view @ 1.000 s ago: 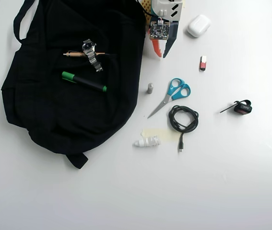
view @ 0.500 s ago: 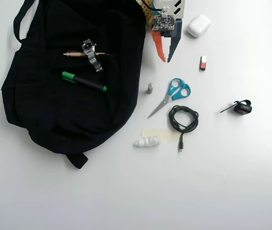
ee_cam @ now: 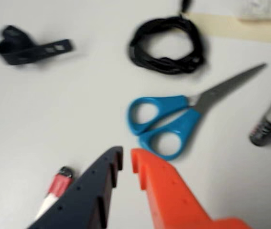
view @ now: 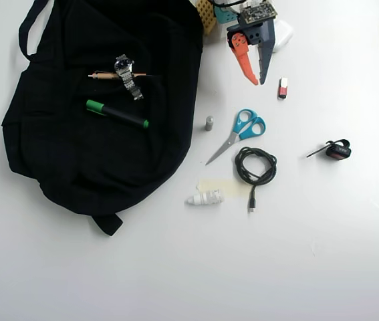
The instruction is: Put the usb stick into the black bag
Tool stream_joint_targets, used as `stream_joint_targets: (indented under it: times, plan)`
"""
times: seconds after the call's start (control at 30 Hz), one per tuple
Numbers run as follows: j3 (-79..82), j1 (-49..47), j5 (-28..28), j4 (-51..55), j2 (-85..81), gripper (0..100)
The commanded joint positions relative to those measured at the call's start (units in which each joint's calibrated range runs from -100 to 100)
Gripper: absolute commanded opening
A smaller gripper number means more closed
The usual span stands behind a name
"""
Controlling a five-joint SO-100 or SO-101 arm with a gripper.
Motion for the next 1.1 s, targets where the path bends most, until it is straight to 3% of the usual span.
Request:
stream_joint_targets:
  times: [0.0, 0.23, 0.5, 1.07]
  plan:
    - [-8.36, 0.09, 0.27, 3.02, 5.71, 2]
    - [-26.78, 0.31, -0.25, 5.6, 34.67, 2]
    - [-45.92, -2.9, -8.38, 13.53, 59.24, 2]
    - [-48.35, -19.28, -22.23, 14.04, 65.38, 3]
